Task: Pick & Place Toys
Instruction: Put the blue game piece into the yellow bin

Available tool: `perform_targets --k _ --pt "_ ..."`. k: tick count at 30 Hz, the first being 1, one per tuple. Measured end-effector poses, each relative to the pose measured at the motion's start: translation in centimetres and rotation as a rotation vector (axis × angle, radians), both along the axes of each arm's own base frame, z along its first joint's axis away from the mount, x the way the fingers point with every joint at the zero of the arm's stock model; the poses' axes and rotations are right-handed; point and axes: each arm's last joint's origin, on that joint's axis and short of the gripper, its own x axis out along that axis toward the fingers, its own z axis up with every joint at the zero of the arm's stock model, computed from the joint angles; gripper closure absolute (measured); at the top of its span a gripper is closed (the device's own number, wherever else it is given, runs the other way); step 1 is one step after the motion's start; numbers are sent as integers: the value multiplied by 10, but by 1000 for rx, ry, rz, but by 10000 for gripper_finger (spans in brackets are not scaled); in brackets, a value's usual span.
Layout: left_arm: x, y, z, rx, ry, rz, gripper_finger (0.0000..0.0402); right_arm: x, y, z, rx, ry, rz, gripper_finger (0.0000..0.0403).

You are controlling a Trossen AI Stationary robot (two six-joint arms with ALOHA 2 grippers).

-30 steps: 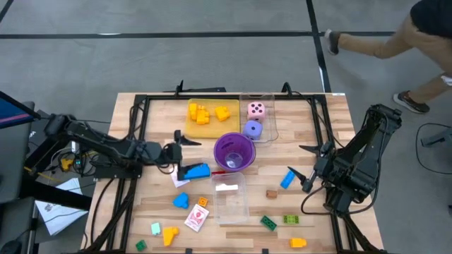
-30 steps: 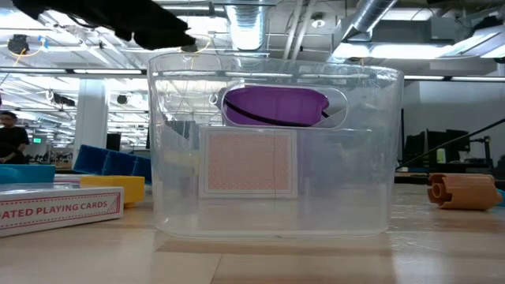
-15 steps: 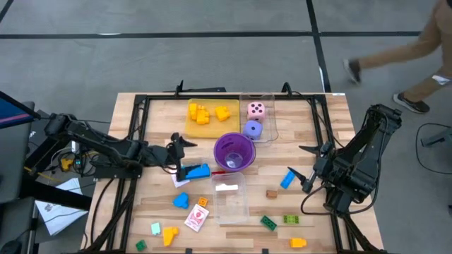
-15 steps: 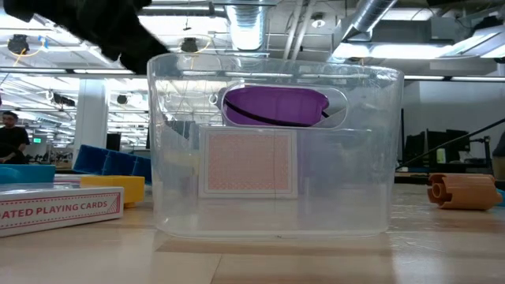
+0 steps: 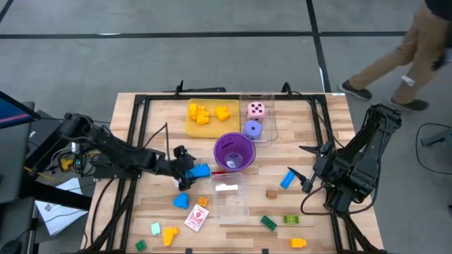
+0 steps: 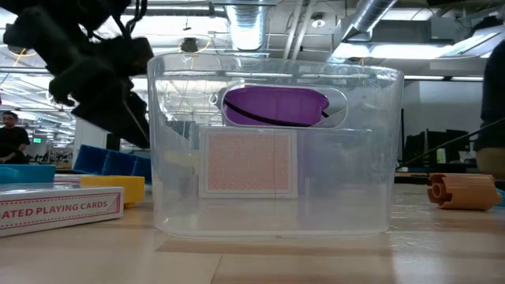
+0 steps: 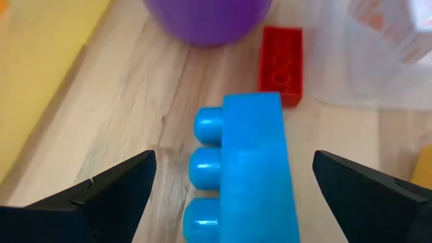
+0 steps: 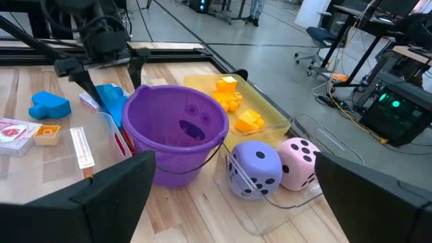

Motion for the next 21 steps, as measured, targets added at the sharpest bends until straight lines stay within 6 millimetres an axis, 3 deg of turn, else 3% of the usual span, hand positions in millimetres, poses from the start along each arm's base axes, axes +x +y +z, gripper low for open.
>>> perform_targets --k 21 --pt "-6 0 -9 -96 84 70 10 0 0 -1 16 21 -2 5"
